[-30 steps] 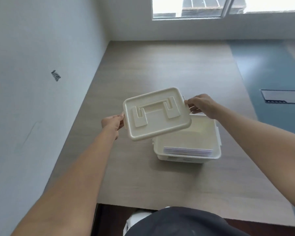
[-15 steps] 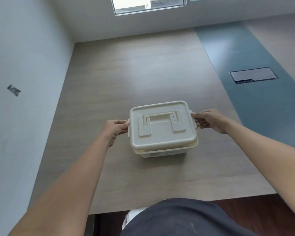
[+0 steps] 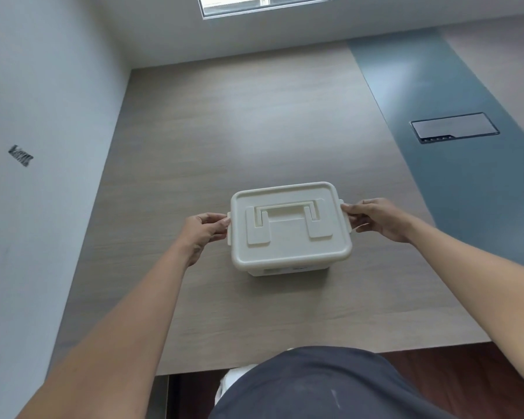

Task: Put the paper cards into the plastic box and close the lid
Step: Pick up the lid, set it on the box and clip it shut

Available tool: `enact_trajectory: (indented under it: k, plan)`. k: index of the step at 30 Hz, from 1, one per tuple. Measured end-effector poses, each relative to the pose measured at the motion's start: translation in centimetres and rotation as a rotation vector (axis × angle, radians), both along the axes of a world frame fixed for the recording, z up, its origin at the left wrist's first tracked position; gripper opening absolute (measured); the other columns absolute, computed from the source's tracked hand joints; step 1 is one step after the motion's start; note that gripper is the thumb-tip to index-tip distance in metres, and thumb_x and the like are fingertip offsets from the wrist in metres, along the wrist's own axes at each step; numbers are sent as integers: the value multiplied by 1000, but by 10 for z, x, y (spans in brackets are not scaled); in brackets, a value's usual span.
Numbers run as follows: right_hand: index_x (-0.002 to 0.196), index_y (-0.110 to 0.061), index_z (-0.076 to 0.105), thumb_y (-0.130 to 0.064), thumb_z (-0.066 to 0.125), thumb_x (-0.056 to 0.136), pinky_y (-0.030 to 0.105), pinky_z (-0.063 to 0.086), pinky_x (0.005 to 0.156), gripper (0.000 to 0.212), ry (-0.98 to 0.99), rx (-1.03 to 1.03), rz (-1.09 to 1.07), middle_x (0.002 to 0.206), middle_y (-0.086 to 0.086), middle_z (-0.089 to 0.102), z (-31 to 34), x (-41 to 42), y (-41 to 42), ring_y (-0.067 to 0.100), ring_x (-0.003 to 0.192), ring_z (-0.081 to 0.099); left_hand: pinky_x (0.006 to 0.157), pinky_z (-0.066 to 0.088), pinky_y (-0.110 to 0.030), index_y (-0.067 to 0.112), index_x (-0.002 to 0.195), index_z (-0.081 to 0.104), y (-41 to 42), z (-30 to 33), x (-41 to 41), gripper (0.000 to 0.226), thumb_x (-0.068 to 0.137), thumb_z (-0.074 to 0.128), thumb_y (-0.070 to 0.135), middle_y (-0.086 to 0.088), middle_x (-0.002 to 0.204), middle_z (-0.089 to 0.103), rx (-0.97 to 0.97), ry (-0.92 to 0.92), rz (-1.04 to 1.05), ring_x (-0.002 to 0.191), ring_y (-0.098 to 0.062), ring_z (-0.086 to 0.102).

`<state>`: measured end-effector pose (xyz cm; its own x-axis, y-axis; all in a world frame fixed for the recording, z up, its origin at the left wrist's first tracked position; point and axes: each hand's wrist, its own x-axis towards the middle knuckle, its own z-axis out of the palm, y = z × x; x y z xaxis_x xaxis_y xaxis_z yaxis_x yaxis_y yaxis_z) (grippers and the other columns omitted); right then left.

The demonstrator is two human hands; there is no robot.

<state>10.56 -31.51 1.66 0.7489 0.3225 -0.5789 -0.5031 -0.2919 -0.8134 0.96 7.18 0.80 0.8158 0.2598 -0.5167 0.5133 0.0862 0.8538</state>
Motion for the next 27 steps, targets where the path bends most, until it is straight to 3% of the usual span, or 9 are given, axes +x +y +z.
enact_trajectory:
  k: [6,11,16,19,21,24,27]
  plan:
    - [92,-10,62,-44,76,74,29,49,66,41,32,28,-34,83,7,67,-3,-7,3,15,65,64,71,53,-28,14,100,69,-6,-5,-8,18,84,75,21,-5,94,71,89,-6,-3,78,-16,67]
    - [119,-10,67,-50,64,88,38,55,85,51,178,56,13,110,10,72,-7,-12,2,25,98,68,82,55,-37,10,114,64,-19,-4,-12,30,97,57,33,-5,101,73,-67,138,-51,86,-20,68]
    - [119,-7,66,-41,61,93,45,54,93,43,192,148,-68,106,9,70,-7,-14,9,21,96,66,70,57,-30,7,115,64,-24,-6,-13,29,100,51,28,3,79,76,-128,117,1,69,-11,71]
    - [116,-10,66,-37,62,94,43,52,94,35,187,153,-105,99,6,69,-7,-16,14,19,90,64,65,55,-27,7,116,63,-26,-8,-12,28,99,53,26,3,78,75,-123,129,48,65,-9,70]
    - [119,-6,65,-34,64,93,37,54,87,38,142,135,-161,100,4,70,-10,-17,15,18,89,65,67,54,-27,6,118,64,-28,-10,-11,32,97,57,30,0,85,73,-112,116,84,69,-11,69]
    - [124,-5,63,-38,70,87,36,55,81,50,-56,-6,-217,109,6,71,-16,-18,14,20,90,67,85,53,-34,8,114,66,-30,-12,-15,41,84,74,34,-3,97,74,-14,25,151,85,-17,69]
    - [114,-13,67,-54,75,76,33,55,77,56,-264,-186,-172,104,0,71,-19,-23,17,15,90,67,73,56,-21,8,109,69,-34,-8,-18,39,78,80,29,-1,92,74,157,-66,116,78,-9,68]
